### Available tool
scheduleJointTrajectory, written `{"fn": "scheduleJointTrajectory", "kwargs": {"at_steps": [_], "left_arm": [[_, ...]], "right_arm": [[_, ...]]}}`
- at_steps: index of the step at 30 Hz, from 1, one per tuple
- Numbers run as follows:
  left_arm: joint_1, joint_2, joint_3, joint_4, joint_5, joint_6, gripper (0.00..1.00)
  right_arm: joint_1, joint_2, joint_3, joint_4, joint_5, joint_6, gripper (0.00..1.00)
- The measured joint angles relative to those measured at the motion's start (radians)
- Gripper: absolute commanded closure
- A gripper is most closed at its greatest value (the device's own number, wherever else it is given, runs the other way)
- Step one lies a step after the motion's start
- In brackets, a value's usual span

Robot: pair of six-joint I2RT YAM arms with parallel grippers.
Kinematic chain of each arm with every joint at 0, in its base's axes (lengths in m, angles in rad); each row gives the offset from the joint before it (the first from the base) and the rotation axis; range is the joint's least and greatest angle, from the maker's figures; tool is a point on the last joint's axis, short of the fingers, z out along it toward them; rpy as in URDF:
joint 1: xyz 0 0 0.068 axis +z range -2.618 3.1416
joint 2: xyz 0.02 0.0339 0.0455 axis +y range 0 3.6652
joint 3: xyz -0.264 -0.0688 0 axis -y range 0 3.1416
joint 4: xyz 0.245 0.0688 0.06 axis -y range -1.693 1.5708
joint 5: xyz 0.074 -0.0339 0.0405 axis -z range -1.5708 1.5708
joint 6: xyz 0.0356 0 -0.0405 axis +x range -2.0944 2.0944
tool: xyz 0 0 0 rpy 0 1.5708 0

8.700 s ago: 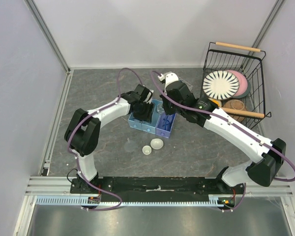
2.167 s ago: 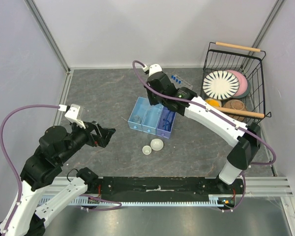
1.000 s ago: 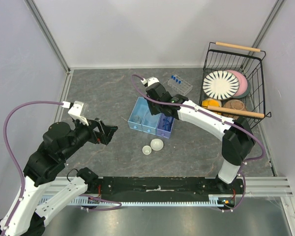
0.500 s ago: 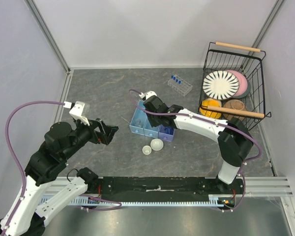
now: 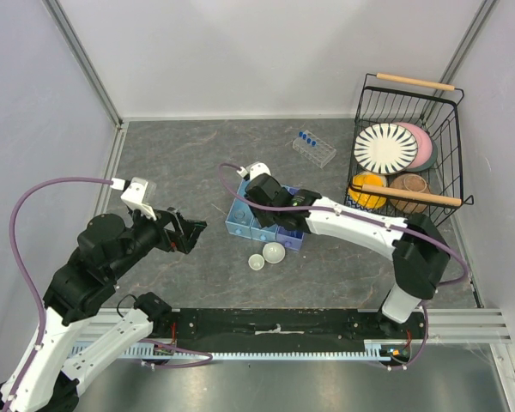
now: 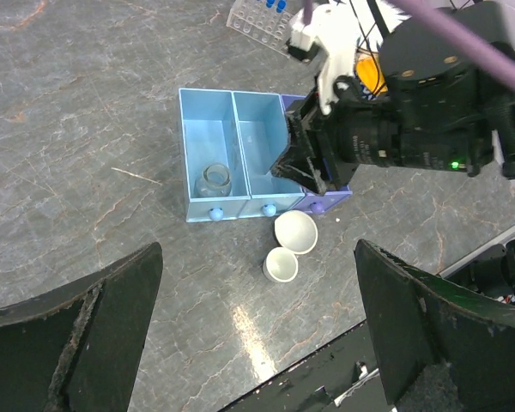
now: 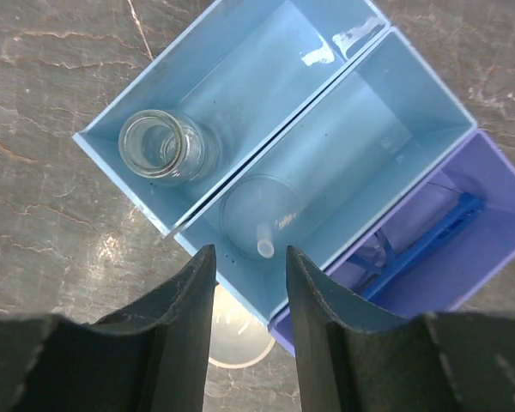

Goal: Organize the chemistry lab equipment

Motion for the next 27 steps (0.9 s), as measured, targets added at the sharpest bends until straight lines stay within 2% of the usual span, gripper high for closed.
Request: {"fn": "scheduleJointTrajectory", "kwargs": {"at_steps": [9, 14, 20, 27], "left_arm": [[0.000, 0.000, -0.001, 0.004, 0.000, 0.000, 0.00], [0.000, 0.002, -0.004, 0.024, 0.008, 0.000, 0.00], [0.000, 0.002, -0.020, 0.046, 0.024, 0.000, 0.00], [0.000, 0.004, -0.034, 0.055, 0.026, 0.000, 0.00]], "right_arm": [[0.061, -0.207, -0.002, -0.069, 0.037, 0.025, 0.52], [0.100, -0.326, -0.090, -0.076, 0.027, 0.076, 0.54], [0.129, -0.332, -0.219, -0.077, -0.003, 0.129, 0.58], [0.147, -0.270, -0.253, -0.036, -0.028, 0.161, 0.61]]}}
